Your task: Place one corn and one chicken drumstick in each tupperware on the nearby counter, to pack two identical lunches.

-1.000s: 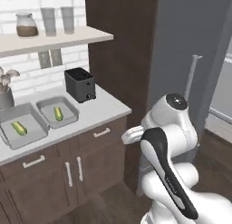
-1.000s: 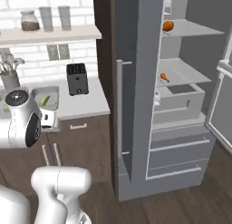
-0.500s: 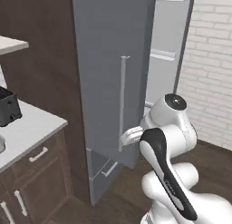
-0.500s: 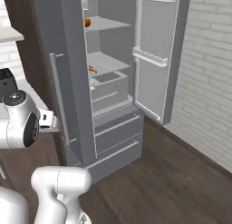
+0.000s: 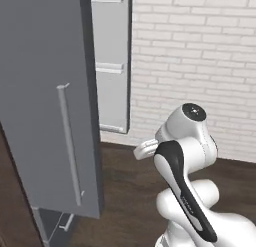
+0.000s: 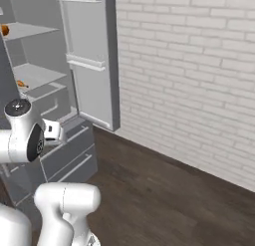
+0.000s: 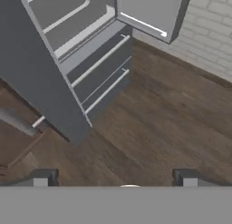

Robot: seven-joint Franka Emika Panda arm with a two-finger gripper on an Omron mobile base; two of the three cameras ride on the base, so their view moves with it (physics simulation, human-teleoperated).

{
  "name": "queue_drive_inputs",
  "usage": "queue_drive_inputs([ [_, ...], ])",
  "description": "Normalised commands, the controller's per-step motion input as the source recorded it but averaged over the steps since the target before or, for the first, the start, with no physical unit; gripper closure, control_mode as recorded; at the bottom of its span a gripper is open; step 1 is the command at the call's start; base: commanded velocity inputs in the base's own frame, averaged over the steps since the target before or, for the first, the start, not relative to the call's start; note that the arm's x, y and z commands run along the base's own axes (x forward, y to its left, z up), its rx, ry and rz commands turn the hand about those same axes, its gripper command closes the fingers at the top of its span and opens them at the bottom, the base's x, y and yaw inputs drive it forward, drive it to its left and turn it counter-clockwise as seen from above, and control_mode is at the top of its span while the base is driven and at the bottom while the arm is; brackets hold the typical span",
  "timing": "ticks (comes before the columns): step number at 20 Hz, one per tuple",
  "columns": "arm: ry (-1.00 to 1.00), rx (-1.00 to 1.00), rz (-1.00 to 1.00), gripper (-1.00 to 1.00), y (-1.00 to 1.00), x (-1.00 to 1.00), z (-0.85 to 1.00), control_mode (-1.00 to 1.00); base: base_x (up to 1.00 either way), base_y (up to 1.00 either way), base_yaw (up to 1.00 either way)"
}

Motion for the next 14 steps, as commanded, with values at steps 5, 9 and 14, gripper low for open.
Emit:
queue_drive_inputs([
  [5,0.00,0.00,0.00,-1.00,0.00,0.00,0.00,1.00,0.05,-0.96,-0.41],
  [9,0.00,0.00,0.00,-1.00,0.00,0.00,0.00,1.00,0.63,-0.67,-0.08],
  [14,0.00,0.00,0.00,-1.00,0.00,0.00,0.00,1.00,0.95,-0.54,0.14],
])
